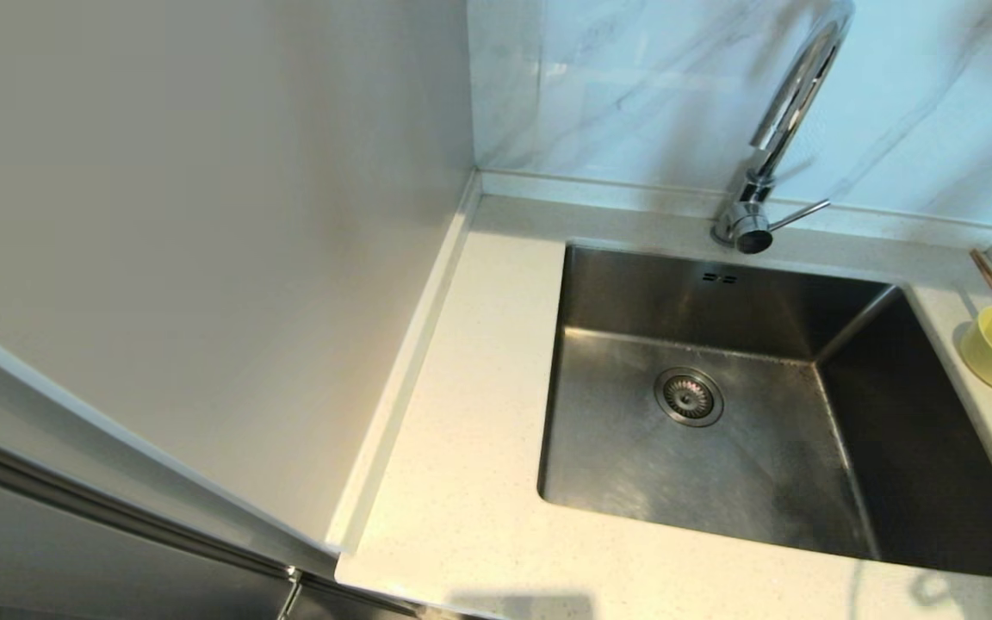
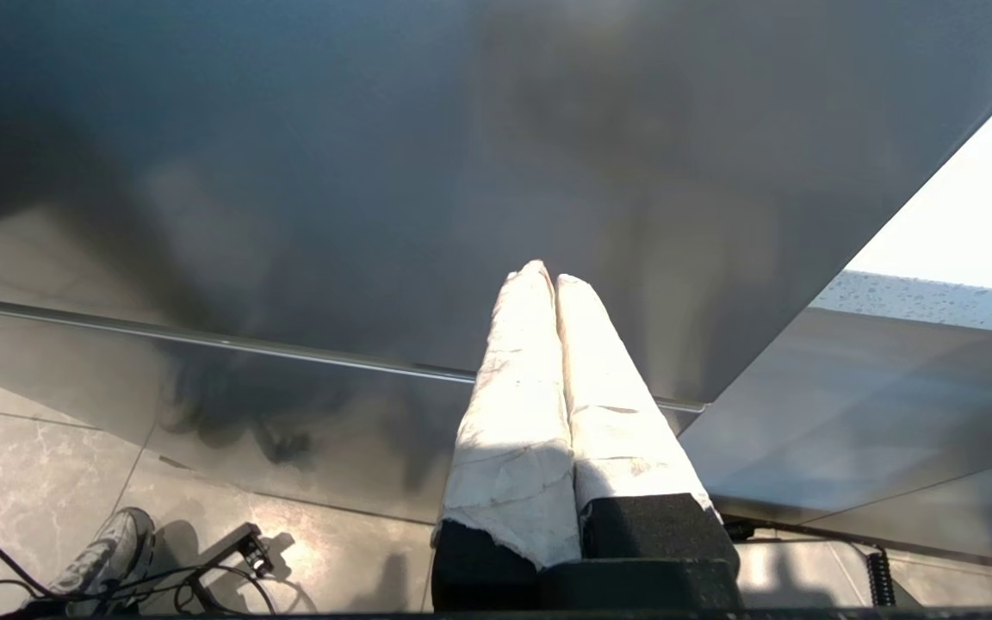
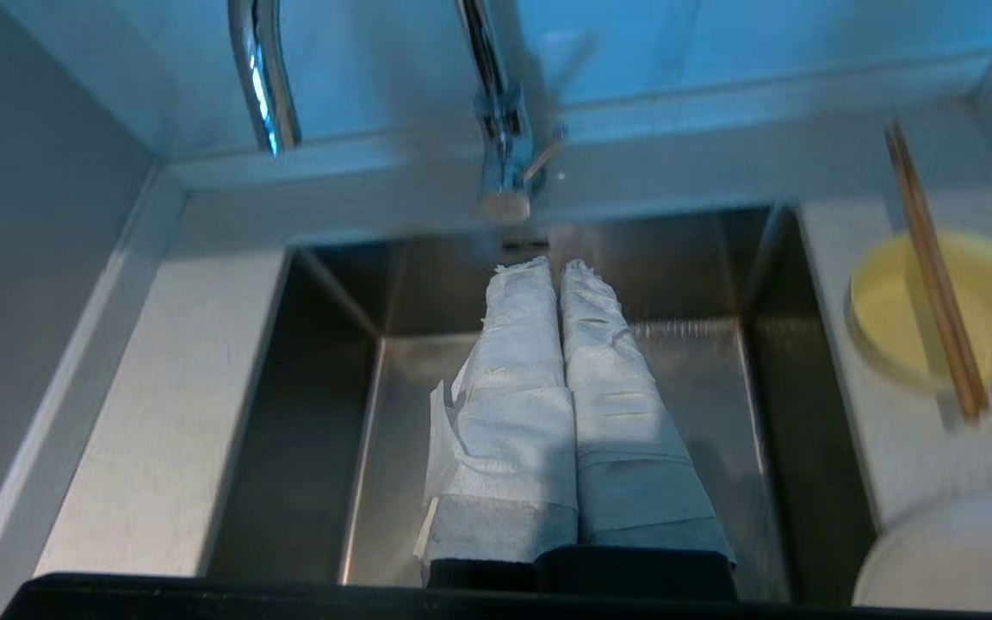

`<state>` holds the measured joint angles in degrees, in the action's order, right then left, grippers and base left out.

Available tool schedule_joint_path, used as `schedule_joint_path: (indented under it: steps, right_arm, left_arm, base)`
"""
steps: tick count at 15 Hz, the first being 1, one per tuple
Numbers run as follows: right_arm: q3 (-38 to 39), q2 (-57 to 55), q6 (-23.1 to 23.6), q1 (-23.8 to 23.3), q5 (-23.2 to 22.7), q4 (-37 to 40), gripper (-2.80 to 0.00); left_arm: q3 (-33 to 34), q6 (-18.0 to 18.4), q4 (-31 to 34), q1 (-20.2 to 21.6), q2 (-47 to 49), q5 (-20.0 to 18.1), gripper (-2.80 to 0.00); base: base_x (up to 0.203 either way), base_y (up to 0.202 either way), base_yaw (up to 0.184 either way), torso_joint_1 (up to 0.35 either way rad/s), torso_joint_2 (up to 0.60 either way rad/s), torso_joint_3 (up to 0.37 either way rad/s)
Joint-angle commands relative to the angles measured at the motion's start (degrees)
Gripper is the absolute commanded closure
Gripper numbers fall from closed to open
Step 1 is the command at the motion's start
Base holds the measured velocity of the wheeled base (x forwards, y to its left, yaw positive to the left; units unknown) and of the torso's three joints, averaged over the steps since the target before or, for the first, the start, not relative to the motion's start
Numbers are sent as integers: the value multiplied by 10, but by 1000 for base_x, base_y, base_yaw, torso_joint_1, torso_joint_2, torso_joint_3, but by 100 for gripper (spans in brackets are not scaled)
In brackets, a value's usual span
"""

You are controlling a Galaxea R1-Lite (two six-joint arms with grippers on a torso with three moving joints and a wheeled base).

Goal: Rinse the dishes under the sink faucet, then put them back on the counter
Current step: Turn on the faucet

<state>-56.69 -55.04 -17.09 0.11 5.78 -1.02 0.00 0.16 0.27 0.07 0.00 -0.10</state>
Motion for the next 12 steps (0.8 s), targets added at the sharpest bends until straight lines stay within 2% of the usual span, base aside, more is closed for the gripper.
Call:
schedule_joint_path:
  steps: [1,5,10,12]
  right_arm:
    - [-72,-120,11,0,4,-2,0]
    - [-164,-232,76,2,4,-5,0]
    - [-279,-340,85,0,15,-11,0]
    - [-301,-383,91,1,26,-47,0]
  left_arm:
    - [0,0,0,0,0,0,0]
    - [0,0,0,0,0,-1,0]
    - [0,-1,0,0,0,-1,0]
    - [0,-2,0,0,0,0,0]
  base:
    - [0,0,0,0,0,0]
    - [0,0,0,0,0,0]
    - [0,0,0,0,0,0]
    - [0,0,0,0,0,0]
